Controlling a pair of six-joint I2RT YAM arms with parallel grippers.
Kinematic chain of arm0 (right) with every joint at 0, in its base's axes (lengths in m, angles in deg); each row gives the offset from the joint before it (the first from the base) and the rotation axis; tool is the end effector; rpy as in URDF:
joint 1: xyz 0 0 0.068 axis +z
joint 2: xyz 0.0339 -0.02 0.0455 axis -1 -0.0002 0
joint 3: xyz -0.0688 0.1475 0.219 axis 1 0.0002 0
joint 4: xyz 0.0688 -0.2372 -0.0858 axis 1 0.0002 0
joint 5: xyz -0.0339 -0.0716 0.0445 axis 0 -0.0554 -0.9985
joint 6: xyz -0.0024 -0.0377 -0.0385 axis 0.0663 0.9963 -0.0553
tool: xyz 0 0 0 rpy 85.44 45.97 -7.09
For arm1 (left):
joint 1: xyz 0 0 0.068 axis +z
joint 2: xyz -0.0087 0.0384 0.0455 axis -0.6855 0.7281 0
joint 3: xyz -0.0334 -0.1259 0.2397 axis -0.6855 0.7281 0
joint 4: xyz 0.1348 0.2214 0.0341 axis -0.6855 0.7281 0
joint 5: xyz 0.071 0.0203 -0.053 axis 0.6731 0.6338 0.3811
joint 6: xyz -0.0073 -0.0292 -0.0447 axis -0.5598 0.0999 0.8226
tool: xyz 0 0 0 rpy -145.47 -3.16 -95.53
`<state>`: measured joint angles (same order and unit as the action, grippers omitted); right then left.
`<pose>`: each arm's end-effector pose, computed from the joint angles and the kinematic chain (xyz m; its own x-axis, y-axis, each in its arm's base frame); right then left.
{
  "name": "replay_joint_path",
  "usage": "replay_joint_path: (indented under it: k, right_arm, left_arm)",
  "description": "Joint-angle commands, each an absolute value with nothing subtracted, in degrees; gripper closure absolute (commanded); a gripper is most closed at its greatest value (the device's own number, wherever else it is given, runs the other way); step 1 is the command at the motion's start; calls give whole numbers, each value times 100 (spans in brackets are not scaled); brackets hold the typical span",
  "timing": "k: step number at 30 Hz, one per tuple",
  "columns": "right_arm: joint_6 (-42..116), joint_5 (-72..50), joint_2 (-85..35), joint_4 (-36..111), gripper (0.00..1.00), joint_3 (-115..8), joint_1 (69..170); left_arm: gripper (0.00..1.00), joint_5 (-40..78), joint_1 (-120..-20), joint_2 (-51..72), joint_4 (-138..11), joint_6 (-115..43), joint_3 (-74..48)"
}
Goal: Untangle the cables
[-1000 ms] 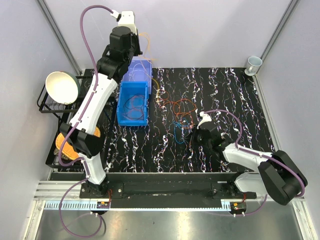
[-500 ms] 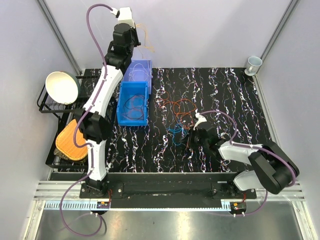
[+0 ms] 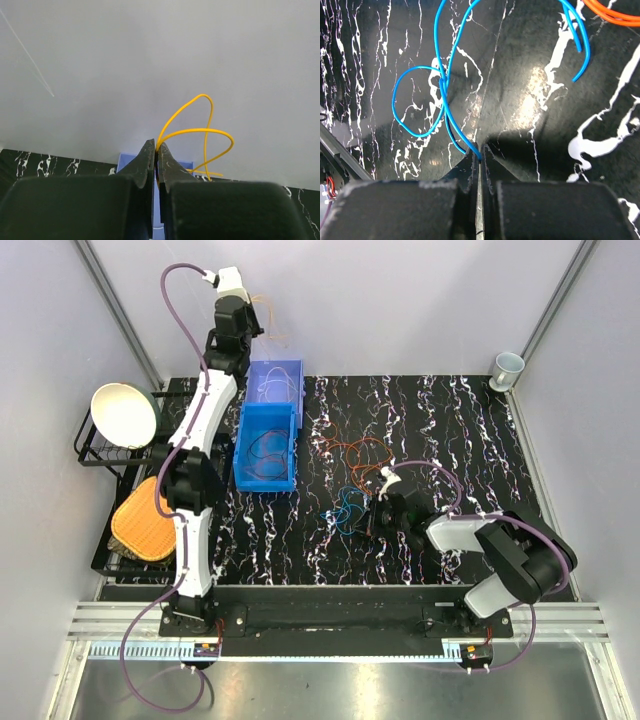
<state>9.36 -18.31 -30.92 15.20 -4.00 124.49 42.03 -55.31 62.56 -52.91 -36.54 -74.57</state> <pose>0.2117 0.1562 0.1251 -0.8277 0.0943 -0.5532 -0.2927 0.7686 0.5689 0.5177 -0.1010 0.4024 -0.0353 -0.1830 -0.9825 -0.0570 0.9819 -0.1808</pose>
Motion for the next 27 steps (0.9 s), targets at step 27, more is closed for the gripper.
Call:
replay_joint_path:
  k: [27]
  right_arm:
    - [971, -1849, -3044, 1353, 100, -608, 12488]
  left_arm:
    - [67, 3387, -5409, 7259, -5476, -2928, -6942]
